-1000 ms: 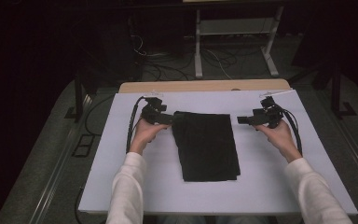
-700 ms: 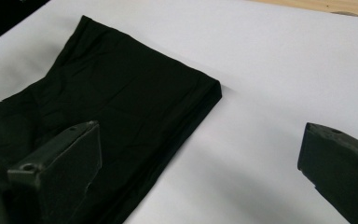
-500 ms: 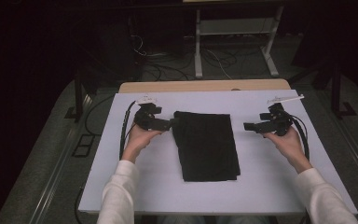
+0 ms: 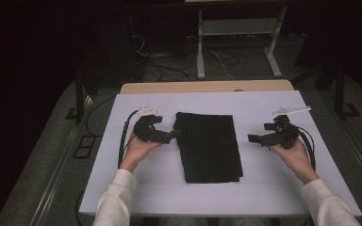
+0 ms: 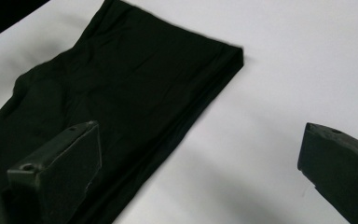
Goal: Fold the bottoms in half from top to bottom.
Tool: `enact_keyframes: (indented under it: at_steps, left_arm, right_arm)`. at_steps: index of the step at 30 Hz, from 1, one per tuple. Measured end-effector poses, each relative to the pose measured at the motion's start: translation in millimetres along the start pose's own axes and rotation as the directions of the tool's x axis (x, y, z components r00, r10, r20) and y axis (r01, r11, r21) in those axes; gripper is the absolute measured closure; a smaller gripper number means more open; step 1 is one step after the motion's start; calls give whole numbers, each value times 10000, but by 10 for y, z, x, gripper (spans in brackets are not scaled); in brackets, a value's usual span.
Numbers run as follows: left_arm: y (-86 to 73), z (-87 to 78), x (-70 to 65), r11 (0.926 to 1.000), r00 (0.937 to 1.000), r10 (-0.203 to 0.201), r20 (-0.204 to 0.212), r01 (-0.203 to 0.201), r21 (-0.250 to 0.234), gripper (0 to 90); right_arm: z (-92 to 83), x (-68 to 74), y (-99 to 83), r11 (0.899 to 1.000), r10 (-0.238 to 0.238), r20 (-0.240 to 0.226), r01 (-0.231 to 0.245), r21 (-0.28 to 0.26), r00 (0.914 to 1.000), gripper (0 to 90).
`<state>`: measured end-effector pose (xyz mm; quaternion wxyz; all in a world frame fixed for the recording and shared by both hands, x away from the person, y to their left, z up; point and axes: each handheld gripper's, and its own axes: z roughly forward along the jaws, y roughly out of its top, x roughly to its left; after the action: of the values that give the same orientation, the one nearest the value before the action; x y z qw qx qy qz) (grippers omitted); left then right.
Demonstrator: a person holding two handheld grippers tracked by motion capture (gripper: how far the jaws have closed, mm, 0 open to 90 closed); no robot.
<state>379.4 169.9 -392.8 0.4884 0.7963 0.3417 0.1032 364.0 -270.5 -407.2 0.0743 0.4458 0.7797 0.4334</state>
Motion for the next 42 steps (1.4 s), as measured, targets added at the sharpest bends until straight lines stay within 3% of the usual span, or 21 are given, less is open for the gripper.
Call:
enact_keyframes:
  at_steps: [6,9,17,31,42]
  left_arm:
    - [-76,-40,-118,9996,9996,274,94,-275,64,0]
    - [-115,-68,-206,9984,9984,547,-175,-544,128,0]
    - [-250,-166,-310,9991,9991,424,-26,-424,-3,0]
    - [-446,-480,-426,9978,9984,500,-268,-511,-418,0]
    - [-688,-547,-482,9985,9995,275,-161,-282,-479,0]
  right_arm:
    - [-61,90,-154,9999,68,-73,-68,-74,10000,0]
    - [-89,130,-225,10000,1,-29,-1,-75,10000,0]
    - [-186,209,-389,9997,-138,1,138,-195,9999,0]
    - [-470,315,-684,9961,-181,48,184,-863,9998,0]
    - [-576,293,-880,9976,-160,159,170,-677,9997,0]
